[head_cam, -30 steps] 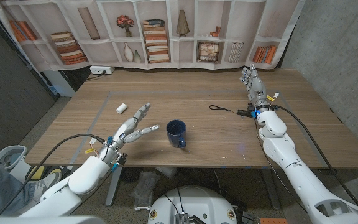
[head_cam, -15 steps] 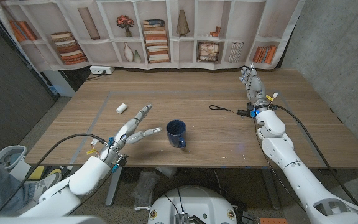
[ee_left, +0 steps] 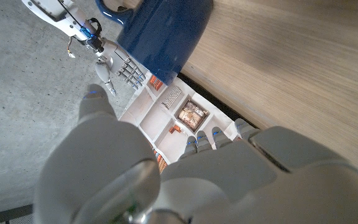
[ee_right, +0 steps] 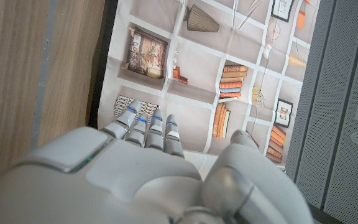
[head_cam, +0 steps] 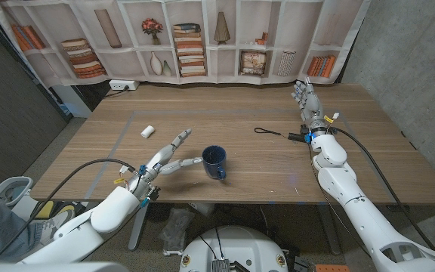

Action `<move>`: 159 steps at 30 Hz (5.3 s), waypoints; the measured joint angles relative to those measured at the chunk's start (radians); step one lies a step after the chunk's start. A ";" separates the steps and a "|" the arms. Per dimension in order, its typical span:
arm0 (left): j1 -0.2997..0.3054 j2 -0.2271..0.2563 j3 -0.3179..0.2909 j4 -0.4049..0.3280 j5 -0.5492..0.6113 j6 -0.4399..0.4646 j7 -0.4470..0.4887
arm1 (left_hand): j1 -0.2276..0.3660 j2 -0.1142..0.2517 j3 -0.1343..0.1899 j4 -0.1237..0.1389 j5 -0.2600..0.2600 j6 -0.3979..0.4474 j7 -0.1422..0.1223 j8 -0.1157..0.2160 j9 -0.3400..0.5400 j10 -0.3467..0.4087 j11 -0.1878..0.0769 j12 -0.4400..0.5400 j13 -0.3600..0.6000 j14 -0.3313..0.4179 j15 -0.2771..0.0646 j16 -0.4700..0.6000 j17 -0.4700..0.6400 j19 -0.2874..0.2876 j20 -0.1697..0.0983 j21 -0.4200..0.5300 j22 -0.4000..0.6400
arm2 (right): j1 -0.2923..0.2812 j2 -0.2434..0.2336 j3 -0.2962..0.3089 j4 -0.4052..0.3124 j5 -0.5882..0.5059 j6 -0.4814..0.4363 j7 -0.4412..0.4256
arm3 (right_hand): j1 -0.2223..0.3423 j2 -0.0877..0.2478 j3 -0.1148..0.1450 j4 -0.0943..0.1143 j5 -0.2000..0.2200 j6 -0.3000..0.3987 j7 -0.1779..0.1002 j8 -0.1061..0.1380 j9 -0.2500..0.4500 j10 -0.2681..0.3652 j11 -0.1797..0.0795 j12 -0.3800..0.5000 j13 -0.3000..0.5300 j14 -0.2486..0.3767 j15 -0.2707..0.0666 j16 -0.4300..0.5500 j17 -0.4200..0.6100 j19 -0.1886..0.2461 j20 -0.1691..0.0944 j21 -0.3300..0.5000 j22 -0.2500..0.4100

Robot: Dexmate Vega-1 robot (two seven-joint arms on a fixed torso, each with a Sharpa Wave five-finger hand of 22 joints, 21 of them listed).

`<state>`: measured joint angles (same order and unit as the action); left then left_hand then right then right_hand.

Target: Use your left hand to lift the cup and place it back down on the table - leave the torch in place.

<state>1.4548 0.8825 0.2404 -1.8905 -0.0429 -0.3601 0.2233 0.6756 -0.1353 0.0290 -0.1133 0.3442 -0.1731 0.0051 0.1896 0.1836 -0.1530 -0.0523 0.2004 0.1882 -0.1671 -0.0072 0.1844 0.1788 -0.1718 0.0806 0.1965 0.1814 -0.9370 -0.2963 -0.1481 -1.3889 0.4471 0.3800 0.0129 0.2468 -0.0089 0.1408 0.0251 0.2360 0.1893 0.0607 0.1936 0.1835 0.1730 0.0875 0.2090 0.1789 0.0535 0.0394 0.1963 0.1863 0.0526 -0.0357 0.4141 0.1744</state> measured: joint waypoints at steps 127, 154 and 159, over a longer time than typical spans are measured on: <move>-0.189 0.023 0.263 -0.141 0.216 0.478 0.091 | 0.063 0.036 -0.018 -0.001 0.019 0.002 -0.009 0.000 0.000 0.004 -0.014 0.000 0.000 0.000 0.000 0.000 0.000 0.003 0.007 0.000 0.002 | 0.004 0.033 0.047 0.109 0.045 0.100 0.065 | 0.000 0.000 -0.012 -0.012 0.000 -0.004 0.004 0.000 0.000 0.000 0.000 0.000 0.000 0.000 0.000 0.000 0.002 0.014 -0.004 -0.041 0.000; -0.281 -0.007 0.296 -0.055 0.165 0.400 0.028 | 0.074 0.047 -0.022 0.003 0.019 0.032 -0.024 0.027 0.000 0.057 -0.026 0.024 0.000 0.009 -0.014 0.009 0.000 0.003 0.007 0.008 0.002 | -0.033 0.012 0.059 0.068 0.056 0.099 0.041 | 0.000 0.000 -0.012 -0.012 0.000 -0.004 0.004 0.000 0.000 0.000 0.000 0.000 0.000 0.000 0.000 0.000 0.002 0.018 0.000 -0.048 0.005; -0.290 -0.011 0.296 -0.036 0.141 0.383 0.015 | 0.079 0.053 -0.025 0.006 0.019 0.092 -0.031 0.044 0.000 0.090 -0.028 0.034 0.000 0.025 -0.018 0.012 0.000 0.000 0.003 0.008 0.002 | -0.036 0.008 0.059 0.064 0.057 0.099 0.039 | 0.000 0.000 -0.012 -0.012 0.000 -0.004 0.004 0.000 0.000 0.000 0.000 0.000 0.000 0.000 0.000 0.000 0.002 0.018 0.000 -0.052 0.005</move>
<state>1.1645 0.8711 0.5362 -1.9266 0.0981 0.0229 0.2388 0.7547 -0.0827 0.0038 -0.1073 0.3632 -0.0806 -0.0256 0.2332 0.1836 -0.0629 -0.0808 0.2345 0.1882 -0.1420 -0.0249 0.1963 0.1787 -0.1721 0.0840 0.2041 0.1836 -0.9726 -0.2879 -0.0888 -1.3253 0.5042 0.4786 0.0522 0.2467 -0.0089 0.1284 0.0128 0.2360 0.1856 0.0645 0.1936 0.1835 0.1730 0.0875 0.2090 0.1789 0.0535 0.0394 0.1963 0.1882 0.0707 -0.0358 0.3619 0.1794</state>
